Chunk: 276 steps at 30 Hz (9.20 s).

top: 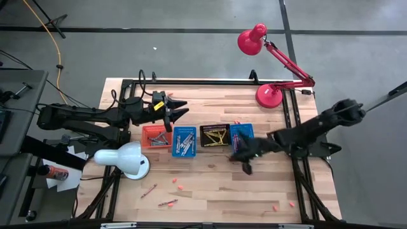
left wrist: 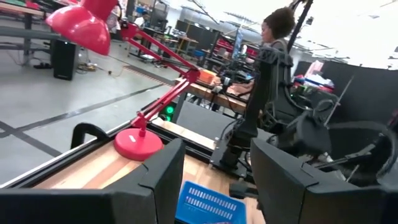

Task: Sort crayons
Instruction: Put the pink crayon into the right blue bin, then put the top right pink crayon into the right blue bin

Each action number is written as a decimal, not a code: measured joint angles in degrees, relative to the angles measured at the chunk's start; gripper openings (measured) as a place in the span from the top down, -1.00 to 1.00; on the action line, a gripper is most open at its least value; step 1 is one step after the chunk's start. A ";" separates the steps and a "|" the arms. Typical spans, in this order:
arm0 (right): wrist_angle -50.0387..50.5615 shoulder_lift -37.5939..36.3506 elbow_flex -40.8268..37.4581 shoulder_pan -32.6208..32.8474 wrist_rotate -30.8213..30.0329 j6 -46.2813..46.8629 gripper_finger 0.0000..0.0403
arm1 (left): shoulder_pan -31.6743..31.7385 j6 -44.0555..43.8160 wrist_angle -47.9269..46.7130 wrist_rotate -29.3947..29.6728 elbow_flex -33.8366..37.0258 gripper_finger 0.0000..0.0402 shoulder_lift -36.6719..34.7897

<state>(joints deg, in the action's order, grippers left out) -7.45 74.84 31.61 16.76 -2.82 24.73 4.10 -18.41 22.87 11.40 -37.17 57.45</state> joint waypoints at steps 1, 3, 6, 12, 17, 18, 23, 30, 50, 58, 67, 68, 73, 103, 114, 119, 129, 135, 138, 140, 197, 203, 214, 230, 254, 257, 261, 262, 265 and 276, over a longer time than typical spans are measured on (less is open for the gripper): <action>-3.05 0.57 0.67 -1.77 0.06 -1.78 1.00 | 0.00 0.00 0.00 0.19 0.00 0.14 0.00; -7.10 1.33 2.40 -5.18 0.07 -5.31 1.00 | 0.00 0.02 0.02 0.35 0.00 0.14 0.00; -9.69 1.35 6.25 -9.59 1.16 -10.35 1.00 | 0.00 0.01 0.13 0.34 0.00 0.14 0.00; -9.49 0.90 15.09 -15.96 5.16 -18.56 1.00 | 0.00 0.13 0.41 0.35 0.00 0.14 0.00; -6.99 0.80 21.52 -19.05 6.33 -21.19 1.00 | 0.00 0.52 0.54 0.35 0.00 0.14 0.00; -6.15 0.80 22.55 -19.52 6.33 -20.88 1.00 | 0.00 0.53 0.53 0.34 0.00 0.14 0.00; -2.25 0.76 25.34 -21.18 6.46 -18.31 1.00 | 0.00 3.10 0.42 0.08 0.00 0.14 0.00; -1.61 0.76 25.31 -21.28 6.53 -17.25 1.00 | 0.00 4.00 0.49 -0.08 0.00 0.14 0.00; 26.82 -0.52 24.01 -20.09 6.51 -16.82 1.00 | -0.02 4.09 -2.13 -0.09 0.02 0.14 0.00; 27.22 -11.27 7.22 -18.83 5.89 -1.02 1.00 | 0.00 4.09 -2.53 0.22 0.02 0.14 0.00; 22.63 -18.92 -4.79 -19.13 -0.12 37.43 1.00 | 0.00 3.67 -2.33 1.00 0.02 0.14 0.00; 22.58 -18.48 -5.16 -19.12 -0.06 39.02 1.00 | 0.00 3.66 -2.43 1.01 0.02 0.14 0.00; 22.76 -15.88 -5.48 -18.98 1.39 44.16 1.00 | 0.00 3.62 -2.49 1.01 0.02 0.14 0.00; 18.49 -19.66 -5.48 -18.98 7.67 41.96 0.19 | 0.00 3.56 -2.02 1.42 0.02 0.14 0.00; -12.59 -24.94 -5.44 -18.98 1.38 24.65 0.18 | 0.00 3.58 -2.01 1.42 0.02 0.14 0.00; -23.92 -20.08 -3.39 -19.00 1.38 15.28 0.18 | 0.00 3.50 -1.99 1.42 0.02 0.14 0.00; -8.86 -9.96 14.10 -19.02 2.26 -6.32 0.18 | -0.02 3.45 1.77 1.42 0.04 0.14 -0.02; 1.20 -6.85 21.28 -19.02 2.22 -13.98 0.18 | -0.02 0.85 1.85 1.40 0.04 0.14 -0.02; 2.46 -6.48 22.36 -19.02 2.20 -15.21 0.18 | -0.01 0.55 1.84 1.40 0.04 0.14 -0.02; 2.47 -6.50 22.38 -19.02 2.20 -15.75 0.18 | 0.00 0.55 1.84 1.41 0.04 0.14 -0.02; 47.20 16.99 21.88 -49.01 16.78 -6.81 0.18 | 0.00 -7.96 1.84 -0.30 0.04 0.14 -0.03; 44.45 21.93 21.88 -48.04 14.80 -4.04 0.18 | 0.00 -6.31 1.81 -0.30 0.04 0.14 -0.03; 44.44 23.40 21.99 -43.14 6.30 -0.91 0.18 | 0.00 1.05 1.81 -0.30 0.04 0.14 -0.04; 43.49 23.49 21.95 -43.19 -8.37 0.46 0.18 | 0.00 3.65 1.81 -0.28 0.04 0.14 -0.02; 53.32 23.44 21.99 -48.04 -0.14 2.03 0.18 | 0.00 3.63 1.81 -0.28 0.04 0.14 -0.04; 55.63 23.44 21.94 -49.85 0.79 -0.48 0.18 | 0.00 3.63 1.81 -0.28 0.04 0.14 -0.04; 56.29 23.44 21.88 -52.17 3.51 -2.32 0.18 | 0.00 3.63 1.81 -0.28 0.04 0.14 -0.04; 56.29 23.44 21.88 -52.53 4.06 -2.32 0.18 | 0.00 3.63 1.81 -0.28 0.04 0.14 -0.04; 56.18 23.44 21.88 -53.16 4.94 -3.04 0.19 | 0.00 3.62 1.81 -0.28 0.04 0.14 -0.04; 56.04 23.46 21.86 -53.16 1.61 -8.71 0.93 | 0.00 3.56 1.81 -0.28 0.04 0.14 -0.04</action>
<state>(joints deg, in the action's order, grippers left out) 48.59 98.30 53.47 -36.40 -1.21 16.02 4.10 -14.85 24.69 11.11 -37.12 57.41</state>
